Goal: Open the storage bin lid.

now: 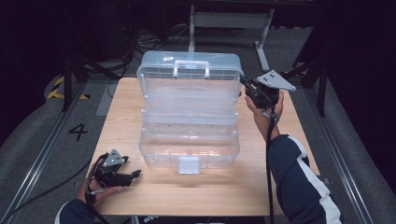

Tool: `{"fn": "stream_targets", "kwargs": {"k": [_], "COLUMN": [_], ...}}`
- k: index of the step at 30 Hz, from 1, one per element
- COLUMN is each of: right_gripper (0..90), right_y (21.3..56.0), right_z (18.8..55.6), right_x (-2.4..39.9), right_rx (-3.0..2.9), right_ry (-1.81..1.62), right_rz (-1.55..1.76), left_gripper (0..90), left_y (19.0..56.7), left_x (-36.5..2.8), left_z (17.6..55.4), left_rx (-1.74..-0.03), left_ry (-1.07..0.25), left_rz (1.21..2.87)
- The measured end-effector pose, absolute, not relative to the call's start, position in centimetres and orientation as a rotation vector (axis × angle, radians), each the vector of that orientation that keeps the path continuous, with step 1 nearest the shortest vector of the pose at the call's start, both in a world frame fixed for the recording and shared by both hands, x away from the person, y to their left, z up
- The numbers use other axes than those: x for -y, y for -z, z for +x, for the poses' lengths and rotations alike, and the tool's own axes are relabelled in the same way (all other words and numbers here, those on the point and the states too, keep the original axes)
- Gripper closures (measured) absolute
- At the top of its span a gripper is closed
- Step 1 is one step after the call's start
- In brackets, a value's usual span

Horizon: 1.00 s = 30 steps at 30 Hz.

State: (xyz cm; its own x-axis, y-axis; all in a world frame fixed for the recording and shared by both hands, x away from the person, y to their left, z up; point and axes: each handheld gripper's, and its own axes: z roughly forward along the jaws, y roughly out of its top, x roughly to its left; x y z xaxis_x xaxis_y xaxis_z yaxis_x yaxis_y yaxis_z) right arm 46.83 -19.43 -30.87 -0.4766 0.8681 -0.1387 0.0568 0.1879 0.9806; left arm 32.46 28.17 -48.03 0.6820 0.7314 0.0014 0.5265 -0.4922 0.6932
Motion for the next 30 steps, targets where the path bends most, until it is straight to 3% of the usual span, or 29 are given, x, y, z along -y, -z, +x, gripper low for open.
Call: {"fn": "stream_targets", "kwargs": {"k": [11,30], "right_gripper": [84.5,83.9], "right_y": [30.7,29.9], "right_z": [47.5,50.2], "right_x": [19.5,19.7], "right_rx": [-1.732,-1.808], "right_ry": [-1.361,-1.366], "right_rz": [0.884,0.939], "left_gripper": [19.4,18.8], "left_y": [48.1,48.1], "left_x": [-27.7,-27.7], "left_z": [32.8,32.7], "left_rx": [-0.968,-0.975], "left_ry": [-0.372,-0.375], "left_rz": [2.213,2.210]}}
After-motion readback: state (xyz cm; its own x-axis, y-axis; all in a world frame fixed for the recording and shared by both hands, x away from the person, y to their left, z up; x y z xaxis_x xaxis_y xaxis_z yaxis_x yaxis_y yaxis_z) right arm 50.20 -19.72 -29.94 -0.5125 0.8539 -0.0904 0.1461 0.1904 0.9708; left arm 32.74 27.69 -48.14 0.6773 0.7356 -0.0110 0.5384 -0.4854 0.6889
